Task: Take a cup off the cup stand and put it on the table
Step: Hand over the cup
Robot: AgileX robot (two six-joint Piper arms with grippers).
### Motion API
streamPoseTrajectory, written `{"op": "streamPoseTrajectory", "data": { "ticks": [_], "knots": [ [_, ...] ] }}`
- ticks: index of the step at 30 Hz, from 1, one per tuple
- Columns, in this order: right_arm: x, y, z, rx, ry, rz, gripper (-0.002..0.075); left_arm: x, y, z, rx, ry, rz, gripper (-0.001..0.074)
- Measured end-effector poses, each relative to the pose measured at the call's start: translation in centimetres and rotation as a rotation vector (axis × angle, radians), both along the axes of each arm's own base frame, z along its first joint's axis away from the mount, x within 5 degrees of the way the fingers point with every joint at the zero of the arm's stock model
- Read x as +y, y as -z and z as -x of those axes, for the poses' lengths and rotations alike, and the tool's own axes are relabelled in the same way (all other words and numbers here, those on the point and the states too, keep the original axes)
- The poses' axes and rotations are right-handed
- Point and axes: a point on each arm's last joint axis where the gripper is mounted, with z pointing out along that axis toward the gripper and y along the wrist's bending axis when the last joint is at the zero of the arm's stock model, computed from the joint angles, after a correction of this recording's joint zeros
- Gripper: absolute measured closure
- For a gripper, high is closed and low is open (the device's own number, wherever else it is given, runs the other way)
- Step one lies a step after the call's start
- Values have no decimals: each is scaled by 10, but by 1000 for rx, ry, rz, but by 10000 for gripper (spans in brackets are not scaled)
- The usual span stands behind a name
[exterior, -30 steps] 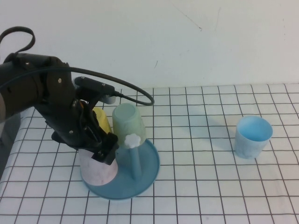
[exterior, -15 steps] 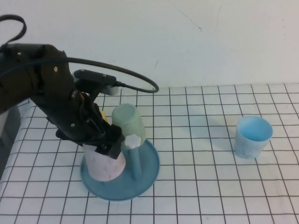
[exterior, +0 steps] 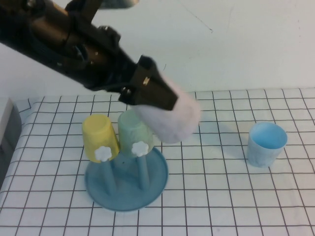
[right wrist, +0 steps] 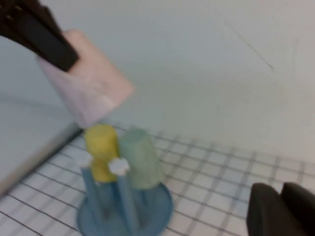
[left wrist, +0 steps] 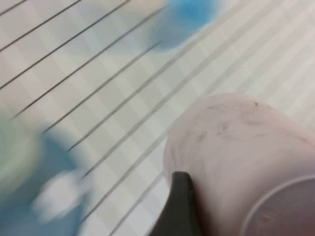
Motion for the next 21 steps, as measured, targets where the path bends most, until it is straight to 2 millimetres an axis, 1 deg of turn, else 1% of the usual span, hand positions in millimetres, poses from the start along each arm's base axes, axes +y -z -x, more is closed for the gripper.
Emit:
{"op": "streamPoseTrajectory", "data": {
  "ticks": [2, 3, 6, 8, 10, 14, 21],
  "knots": [
    [6, -9, 3, -61, -66, -79, 629, -10, -18, 13, -38, 134, 175, 174],
    [8, -13, 4, -99, -98, -117, 587, -15, -26, 18, -54, 191, 261, 174],
    [13, -26, 10, -203, -181, -201, 447, -23, -43, 27, -70, 289, 458, 174],
    [15, -31, 12, -240, -217, -243, 355, -29, -49, 30, -59, 325, 548, 174],
    [17, -33, 14, -254, -243, -269, 301, -36, -52, 32, -44, 358, 617, 174],
    [17, -35, 16, -259, -258, -303, 268, -56, -50, 38, 0, 427, 676, 174],
    [17, -36, 13, -253, -260, -312, 263, -102, -31, 55, 95, 564, 669, 174]
  ]
}}
